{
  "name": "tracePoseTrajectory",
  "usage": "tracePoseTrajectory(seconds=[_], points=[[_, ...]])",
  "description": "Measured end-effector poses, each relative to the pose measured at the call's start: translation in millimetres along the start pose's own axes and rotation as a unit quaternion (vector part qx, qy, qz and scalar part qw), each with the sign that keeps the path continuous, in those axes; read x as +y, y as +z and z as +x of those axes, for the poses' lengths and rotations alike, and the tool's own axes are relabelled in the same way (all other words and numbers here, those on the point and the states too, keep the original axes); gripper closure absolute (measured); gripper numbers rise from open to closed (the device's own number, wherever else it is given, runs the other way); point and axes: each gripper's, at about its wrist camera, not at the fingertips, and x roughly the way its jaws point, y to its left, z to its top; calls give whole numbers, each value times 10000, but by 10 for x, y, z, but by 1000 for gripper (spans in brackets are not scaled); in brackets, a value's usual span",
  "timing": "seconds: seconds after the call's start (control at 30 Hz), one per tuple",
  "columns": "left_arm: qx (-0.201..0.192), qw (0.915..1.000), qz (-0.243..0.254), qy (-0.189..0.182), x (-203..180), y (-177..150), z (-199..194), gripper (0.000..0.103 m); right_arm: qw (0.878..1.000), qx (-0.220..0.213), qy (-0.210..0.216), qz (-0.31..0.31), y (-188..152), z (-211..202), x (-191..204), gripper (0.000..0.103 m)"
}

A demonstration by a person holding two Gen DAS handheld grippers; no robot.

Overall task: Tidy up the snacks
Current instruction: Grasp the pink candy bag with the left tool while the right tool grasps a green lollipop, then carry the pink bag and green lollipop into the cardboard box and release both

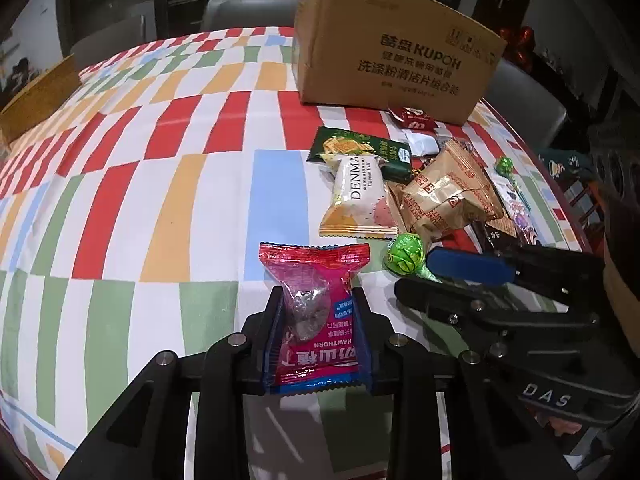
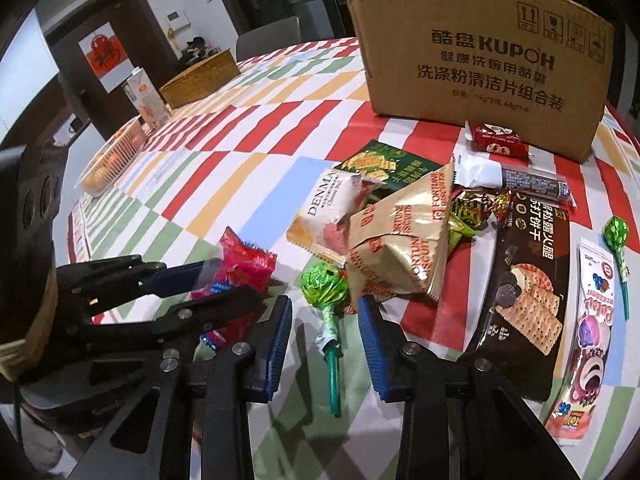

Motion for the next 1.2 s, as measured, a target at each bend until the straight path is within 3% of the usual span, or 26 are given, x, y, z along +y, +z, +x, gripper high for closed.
tracePoseTrajectory(seconds=[0.37, 0.5, 0.67, 0.93, 1.2], points=[[-85, 9997, -229, 72, 80, -26, -64, 72, 9995, -20, -206, -228, 68, 109, 96, 72], [-153, 9996, -227, 122, 70, -17, -93, 72, 9995, -35, -232, -213, 80, 129, 90, 85], [-233, 9994, -212, 169, 32, -2, -146, 72, 9999, -52, -127, -105, 75, 107, 57, 85], [-494, 9985, -152, 177, -85, 106, -350, 72, 9990, -437, -22, -96, 74, -257, 96, 85], [-856, 9963, -14, 103, -276, 390, -550, 72, 9953, -946, -183, -93, 199, -654, 32, 85]])
